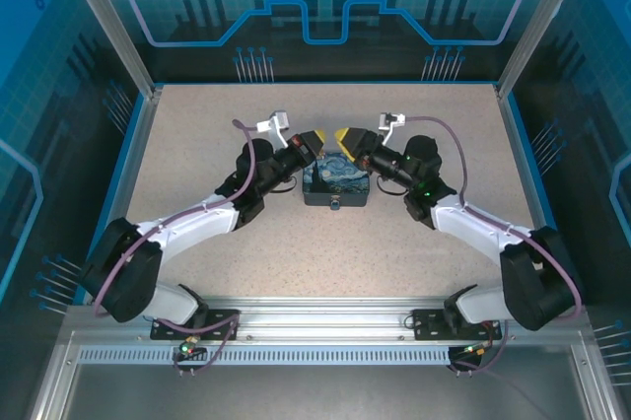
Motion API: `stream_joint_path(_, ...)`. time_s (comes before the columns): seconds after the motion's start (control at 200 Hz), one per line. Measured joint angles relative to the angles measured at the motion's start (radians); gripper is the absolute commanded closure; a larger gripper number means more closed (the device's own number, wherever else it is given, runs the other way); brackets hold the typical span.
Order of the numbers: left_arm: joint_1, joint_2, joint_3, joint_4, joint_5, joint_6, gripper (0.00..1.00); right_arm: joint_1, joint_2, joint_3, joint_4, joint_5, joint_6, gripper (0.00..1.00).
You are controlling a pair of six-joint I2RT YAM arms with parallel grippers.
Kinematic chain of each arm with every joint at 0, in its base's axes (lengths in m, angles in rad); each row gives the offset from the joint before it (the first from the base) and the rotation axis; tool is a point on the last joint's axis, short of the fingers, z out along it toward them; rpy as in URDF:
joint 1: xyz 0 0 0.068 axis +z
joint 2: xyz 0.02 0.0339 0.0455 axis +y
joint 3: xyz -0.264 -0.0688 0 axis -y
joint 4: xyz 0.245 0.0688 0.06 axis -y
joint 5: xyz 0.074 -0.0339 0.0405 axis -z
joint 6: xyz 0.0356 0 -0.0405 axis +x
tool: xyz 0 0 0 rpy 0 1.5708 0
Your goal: Unlock a padlock with a key
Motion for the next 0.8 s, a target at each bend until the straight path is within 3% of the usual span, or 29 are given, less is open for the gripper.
stream_joint_path(0.495,-0.001,0.017,-0.054,0.196,-0.113,-0.124,1.00,0.071,0.108,0.022,0.098,0.017,0.053,0.64)
stream_joint_path(0.8,-0.004,0.022,-0.058,0.234,-0.132,-0.148,1.00,0.095,0.148,0.058,0.127,0.030,0.066,0.74)
